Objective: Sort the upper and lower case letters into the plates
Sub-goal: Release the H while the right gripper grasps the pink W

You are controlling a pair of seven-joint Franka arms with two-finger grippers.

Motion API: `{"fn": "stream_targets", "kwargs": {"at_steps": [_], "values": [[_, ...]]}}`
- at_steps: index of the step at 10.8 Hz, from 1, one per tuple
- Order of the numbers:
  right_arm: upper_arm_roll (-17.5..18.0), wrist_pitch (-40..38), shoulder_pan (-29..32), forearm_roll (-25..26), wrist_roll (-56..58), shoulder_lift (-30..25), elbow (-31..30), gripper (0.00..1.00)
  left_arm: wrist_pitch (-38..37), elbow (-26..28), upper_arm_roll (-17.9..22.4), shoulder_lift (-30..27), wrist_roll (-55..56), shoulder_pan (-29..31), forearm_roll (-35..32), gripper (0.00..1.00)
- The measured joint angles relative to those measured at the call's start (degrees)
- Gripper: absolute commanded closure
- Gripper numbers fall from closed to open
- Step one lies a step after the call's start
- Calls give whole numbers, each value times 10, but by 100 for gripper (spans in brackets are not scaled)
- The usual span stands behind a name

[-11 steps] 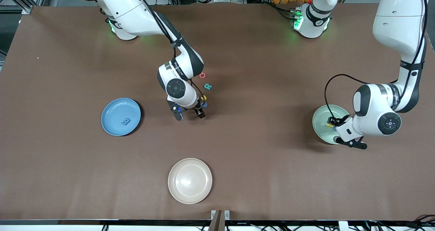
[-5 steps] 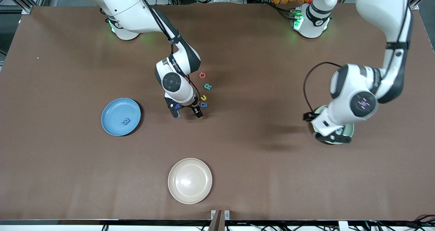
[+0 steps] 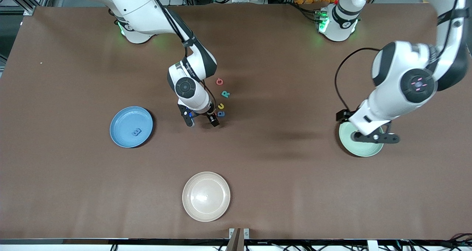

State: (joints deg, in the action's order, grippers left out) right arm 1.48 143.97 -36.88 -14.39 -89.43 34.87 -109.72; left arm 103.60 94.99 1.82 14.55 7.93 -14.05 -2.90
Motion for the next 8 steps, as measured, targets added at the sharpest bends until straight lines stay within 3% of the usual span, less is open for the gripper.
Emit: {"fn": "stream_targets", "kwargs": {"at_steps": [6, 8], "values": [[0, 3, -4, 0, 0, 0, -4, 3, -20, -13, 11, -55, -17, 11, 0, 0], [0, 3, -4, 0, 0, 0, -5, 17, -20, -13, 9, -59, -17, 6, 0, 0]]}}
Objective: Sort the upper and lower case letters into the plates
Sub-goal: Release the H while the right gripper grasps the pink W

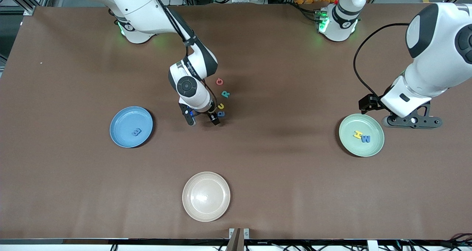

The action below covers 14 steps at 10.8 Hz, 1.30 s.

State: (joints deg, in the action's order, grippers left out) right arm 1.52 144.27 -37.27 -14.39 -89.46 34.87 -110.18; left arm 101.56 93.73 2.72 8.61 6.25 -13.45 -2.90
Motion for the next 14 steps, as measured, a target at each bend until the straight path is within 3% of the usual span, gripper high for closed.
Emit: {"fn": "stream_targets", "kwargs": {"at_steps": [2, 3, 12, 14], "values": [[0, 3, 0, 0, 0, 0, 0, 19, 0, 0, -5, -4, 0, -8, 0, 0], [0, 7, 0, 0, 0, 0, 0, 25, 0, 0, -9, -5, 0, -13, 0, 0], [0, 16, -1, 0, 1, -4, 0, 95, 0, 9, -70, 13, 19, -83, 1, 0], [0, 14, -1, 0, 5, -5, 1, 100, 0, 9, -77, 23, 45, -100, 1, 0]]}}
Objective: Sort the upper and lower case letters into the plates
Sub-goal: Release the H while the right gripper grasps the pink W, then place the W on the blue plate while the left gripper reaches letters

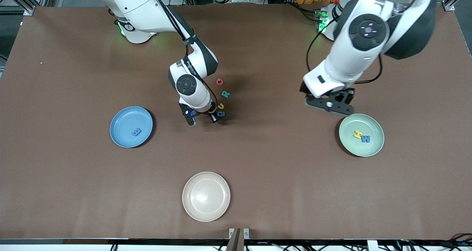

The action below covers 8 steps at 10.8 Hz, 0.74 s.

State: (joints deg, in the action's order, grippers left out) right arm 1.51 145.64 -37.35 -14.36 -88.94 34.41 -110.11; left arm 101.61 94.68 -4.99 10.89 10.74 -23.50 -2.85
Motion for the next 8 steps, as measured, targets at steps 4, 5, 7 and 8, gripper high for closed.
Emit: {"fn": "stream_targets", "kwargs": {"at_steps": [4, 5, 7, 8], "values": [[-7, -113, 11, 0, 79, -20, 35, 100, 11, 1, -63, 29, 90, -25, 0, 0], [-8, -145, 26, 0, 114, -36, 40, 100, 21, 2, -79, 40, 119, -36, 0, 0], [-16, -222, 65, 1, 200, -69, 42, 100, 62, 10, -93, 62, 153, -64, 0, 0], [-29, -258, 88, 1, 253, -83, 41, 100, 96, 20, -95, 73, 157, -74, 0, 0]]}}
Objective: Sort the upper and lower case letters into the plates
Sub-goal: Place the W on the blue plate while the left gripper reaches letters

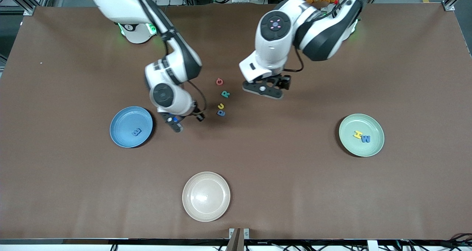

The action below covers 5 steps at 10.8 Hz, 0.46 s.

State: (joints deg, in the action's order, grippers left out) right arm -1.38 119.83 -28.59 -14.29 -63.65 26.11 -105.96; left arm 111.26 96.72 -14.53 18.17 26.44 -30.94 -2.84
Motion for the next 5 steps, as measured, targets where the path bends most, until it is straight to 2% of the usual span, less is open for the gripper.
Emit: {"fn": "stream_targets", "kwargs": {"at_steps": [3, 5], "values": [[-80, -60, 31, 0, 167, -18, -1, 100, 80, 18, -3, 48, 49, -38, 0, 0], [-140, -65, 35, 0, 268, -18, -7, 100, 141, 20, -3, 95, 111, -82, -1, 0]]}}
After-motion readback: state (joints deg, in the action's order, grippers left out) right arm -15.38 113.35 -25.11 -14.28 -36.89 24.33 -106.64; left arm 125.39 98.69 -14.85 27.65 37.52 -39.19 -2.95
